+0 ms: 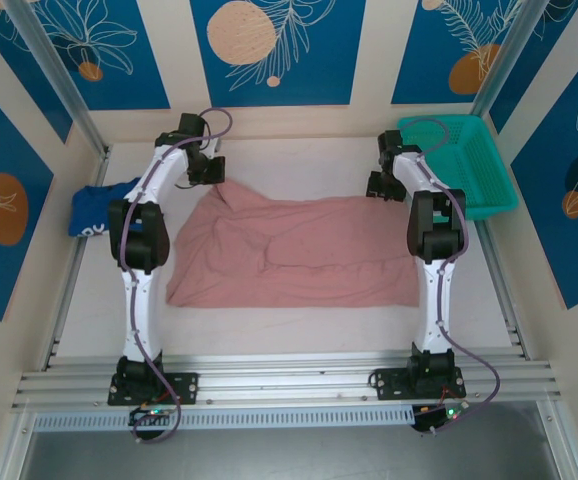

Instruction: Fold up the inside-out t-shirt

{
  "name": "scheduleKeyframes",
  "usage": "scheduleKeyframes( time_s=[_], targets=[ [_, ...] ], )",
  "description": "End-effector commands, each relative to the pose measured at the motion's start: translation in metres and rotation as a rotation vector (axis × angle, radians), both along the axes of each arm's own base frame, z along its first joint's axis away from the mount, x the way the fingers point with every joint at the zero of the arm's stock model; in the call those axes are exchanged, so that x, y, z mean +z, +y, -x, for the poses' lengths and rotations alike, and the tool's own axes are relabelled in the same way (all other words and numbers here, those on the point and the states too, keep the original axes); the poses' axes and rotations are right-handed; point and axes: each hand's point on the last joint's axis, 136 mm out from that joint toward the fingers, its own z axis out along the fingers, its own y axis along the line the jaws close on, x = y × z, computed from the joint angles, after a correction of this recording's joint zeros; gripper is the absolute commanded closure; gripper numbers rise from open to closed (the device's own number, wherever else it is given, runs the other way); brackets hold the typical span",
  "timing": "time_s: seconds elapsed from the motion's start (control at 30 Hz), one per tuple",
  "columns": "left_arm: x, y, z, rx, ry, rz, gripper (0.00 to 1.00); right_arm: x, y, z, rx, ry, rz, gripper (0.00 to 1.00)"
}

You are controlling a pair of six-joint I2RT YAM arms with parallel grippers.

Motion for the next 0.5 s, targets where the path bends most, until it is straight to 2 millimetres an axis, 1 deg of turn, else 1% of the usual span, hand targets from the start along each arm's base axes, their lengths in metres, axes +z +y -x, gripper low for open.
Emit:
scheduleKeyframes(
  time_s=[0.0, 0.07, 0.17, 0.3, 0.33, 0.37, 0.47],
  targets=[
    [0.015, 0.000, 0.005, -0.014, -0.027, -0.014, 1.00, -0.017, 0.000, 0.012, 0.001, 0.078, -0.023, 0.54],
    [0.015, 0.000, 0.005, -0.014, -0.029, -0.014, 1.00, -0.016, 0.001, 0.010, 0.006, 0.072, -0.028, 0.62],
    [0.016, 0.000, 0.005, -0.015, -0.030, -0.014, 1.00, -0.015, 0.001, 0.009, 0.011, 0.068, -0.027, 0.69],
    [0.019, 0.001, 0.006, -0.012, -0.034, -0.018, 1.00, -0.011, -0.003, 0.007, 0.022, 0.060, 0.008, 0.73],
    [0.021, 0.002, 0.006, -0.012, -0.039, -0.019, 1.00, -0.009, -0.005, 0.006, 0.026, 0.055, 0.020, 0.75],
    [0.023, 0.003, 0.006, -0.009, -0.042, -0.021, 1.00, -0.004, -0.007, 0.005, 0.028, 0.043, 0.037, 0.78],
    [0.034, 0.007, 0.006, 0.004, -0.059, -0.028, 1.00, 0.015, -0.012, 0.001, 0.037, -0.008, 0.079, 0.81]
  ],
)
